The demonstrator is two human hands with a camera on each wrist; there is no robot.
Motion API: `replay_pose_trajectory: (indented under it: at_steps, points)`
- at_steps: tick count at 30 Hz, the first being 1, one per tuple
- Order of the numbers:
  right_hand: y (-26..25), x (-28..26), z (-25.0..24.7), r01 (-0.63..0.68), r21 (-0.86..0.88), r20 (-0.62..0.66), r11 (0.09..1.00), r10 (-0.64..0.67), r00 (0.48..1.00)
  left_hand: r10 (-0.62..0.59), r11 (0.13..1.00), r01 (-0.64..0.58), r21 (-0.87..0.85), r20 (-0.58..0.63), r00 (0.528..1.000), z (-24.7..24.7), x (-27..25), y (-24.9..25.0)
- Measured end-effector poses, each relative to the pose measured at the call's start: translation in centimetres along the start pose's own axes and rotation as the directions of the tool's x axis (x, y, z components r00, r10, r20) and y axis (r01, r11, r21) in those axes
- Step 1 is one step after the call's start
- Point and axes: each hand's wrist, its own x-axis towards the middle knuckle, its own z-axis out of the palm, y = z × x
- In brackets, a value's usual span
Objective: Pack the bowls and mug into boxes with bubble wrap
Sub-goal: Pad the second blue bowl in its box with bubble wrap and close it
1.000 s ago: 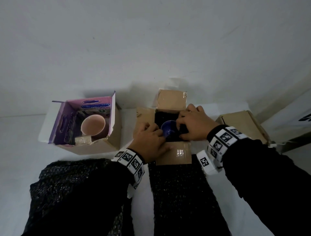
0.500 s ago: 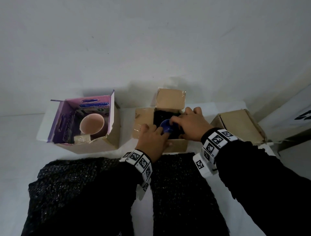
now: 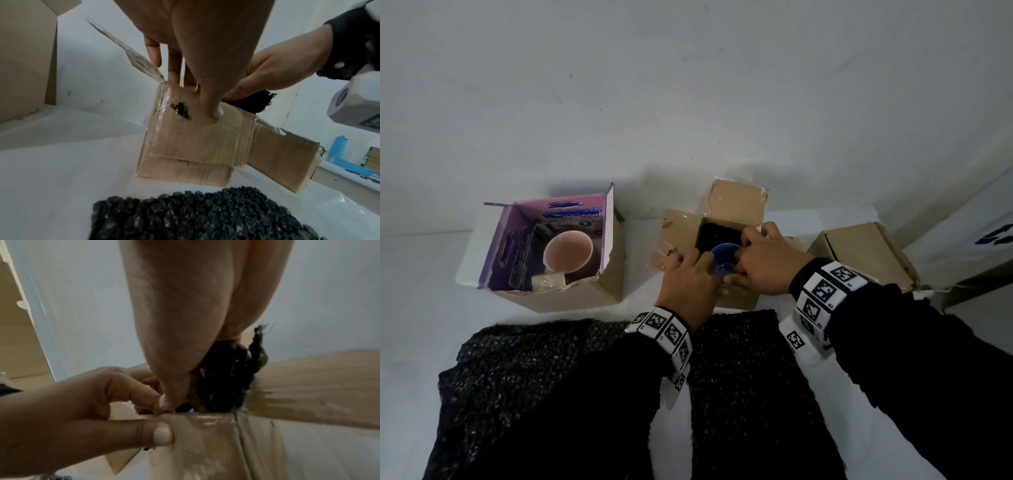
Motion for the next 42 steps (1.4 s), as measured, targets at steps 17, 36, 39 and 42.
replay_pose_trajectory:
  at_steps: [17,36,39,42]
  points:
    - [0.8,-0.4,1.3,-0.197,0.033,-0.122,0.98,0.2,0.972,0.107,0.992,-0.105,-0.077,0.023,0.994,0.9,0.3,-1.6]
    - [2.7,-0.1,0.1,-0.191,0.638,-0.133,0.746,0.351,0.927,0.083,0.993,-0.076,-0.094,0.073,0.994,1.3,-0.3,-1.4]
    - [2.5,0.2,0.7,-0.239,0.569,-0.295,0.787,0.467,0.834,0.091,0.991,-0.087,-0.099,0.034,0.995,1.5,-0.3,-1.3]
    - [1.1,1.2,1.0,-0.318,0.331,-0.388,0.888,0.435,0.812,0.082,0.991,-0.082,-0.11,-0.002,0.997,1.7,-0.5,-1.3]
